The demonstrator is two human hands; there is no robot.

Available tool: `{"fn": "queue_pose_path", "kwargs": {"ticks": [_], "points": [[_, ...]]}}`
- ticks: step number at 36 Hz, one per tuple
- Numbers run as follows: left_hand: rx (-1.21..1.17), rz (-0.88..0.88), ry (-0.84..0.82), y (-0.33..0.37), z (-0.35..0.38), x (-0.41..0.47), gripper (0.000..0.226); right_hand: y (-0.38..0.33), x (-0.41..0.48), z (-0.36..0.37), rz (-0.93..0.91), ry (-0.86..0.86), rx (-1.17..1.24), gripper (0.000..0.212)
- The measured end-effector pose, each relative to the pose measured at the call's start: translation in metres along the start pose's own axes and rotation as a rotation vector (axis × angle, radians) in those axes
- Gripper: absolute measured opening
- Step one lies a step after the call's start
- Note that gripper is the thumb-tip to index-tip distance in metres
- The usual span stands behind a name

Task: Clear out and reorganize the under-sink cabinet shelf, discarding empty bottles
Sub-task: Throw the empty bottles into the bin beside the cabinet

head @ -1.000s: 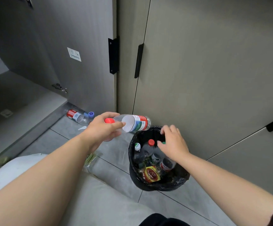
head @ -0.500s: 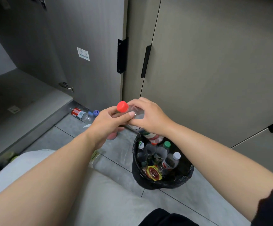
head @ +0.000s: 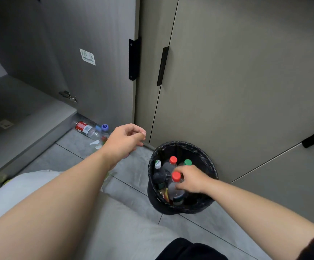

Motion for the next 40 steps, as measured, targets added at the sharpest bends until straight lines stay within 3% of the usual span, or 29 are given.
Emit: {"fn": "queue_pose_path", "kwargs": {"ticks": [5, 9, 14, 19, 22, 25, 27, 33, 40], "points": [[0.269, 0.013, 0.087, -0.007, -0.002, 0.003, 0.019, 0.013, -0.001, 0.025, 0.082, -0.138, -0.143, 0.023], [0.301, -0.013, 0.116, -0.012, -0.006, 0.005, 0.020, 0.019, 0.000, 0.032, 0.126, -0.263, -0.295, 0.043], [0.305, -0.018, 0.129, -0.015, -0.008, 0.009, 0.023, 0.016, 0.002, 0.031, 0.167, -0.400, -0.384, 0.032], [0.346, -0.001, 0.123, -0.011, -0.008, 0.010, 0.020, -0.001, 0.008, 0.015, 0.165, -0.492, -0.466, 0.040], [0.372, -0.014, 0.008, -0.001, -0.012, 0.011, 0.012, -0.021, 0.016, -0.012, 0.148, -0.512, -0.469, 0.045], [0.338, -0.118, -0.192, 0.012, -0.035, 0.011, 0.011, -0.053, 0.027, -0.048, 0.008, -0.396, -0.386, 0.051], [0.305, -0.154, -0.223, 0.019, -0.060, 0.012, 0.017, -0.083, 0.035, -0.070, -0.119, -0.309, -0.257, 0.047], [0.093, -0.199, 0.131, -0.002, -0.160, 0.021, 0.019, -0.169, 0.090, -0.086, -0.331, -0.228, 0.172, 0.027], [-0.141, -0.417, 0.479, -0.121, -0.234, 0.021, 0.013, -0.250, 0.214, -0.019, -0.287, -0.255, 0.355, 0.020]]}}
Point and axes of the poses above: each hand's wrist, its own x-axis towards the middle knuckle, its own z-axis out of the palm, y = z × x, the point moved 1 cm from there along x, towards the middle knuckle, and after that the axes turned 1 degree about x, right-handed, at the moved point
